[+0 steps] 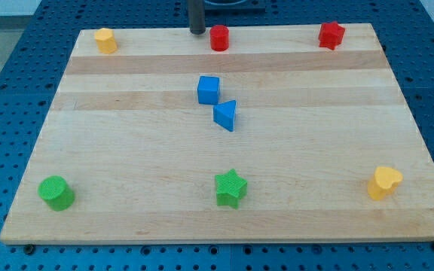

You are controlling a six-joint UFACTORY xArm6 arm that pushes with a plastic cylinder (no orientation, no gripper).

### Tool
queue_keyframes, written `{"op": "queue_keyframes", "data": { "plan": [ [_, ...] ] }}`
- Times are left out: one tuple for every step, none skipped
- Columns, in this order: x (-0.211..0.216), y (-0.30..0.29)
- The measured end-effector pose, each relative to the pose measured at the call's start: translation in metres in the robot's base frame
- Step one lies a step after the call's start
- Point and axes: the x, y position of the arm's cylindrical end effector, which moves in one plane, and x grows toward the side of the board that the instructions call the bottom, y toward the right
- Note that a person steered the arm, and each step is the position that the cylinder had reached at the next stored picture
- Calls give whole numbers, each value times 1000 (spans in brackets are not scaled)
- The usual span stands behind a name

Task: Push the red circle into the cube

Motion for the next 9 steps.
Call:
{"op": "queue_keyframes", "data": {
  "plan": [
    [1, 13],
    [1, 30],
    [0, 46],
    [0, 47],
    [9, 47],
    [22, 47],
    [37, 47],
    [54, 47],
    [71, 41]
  ]
}}
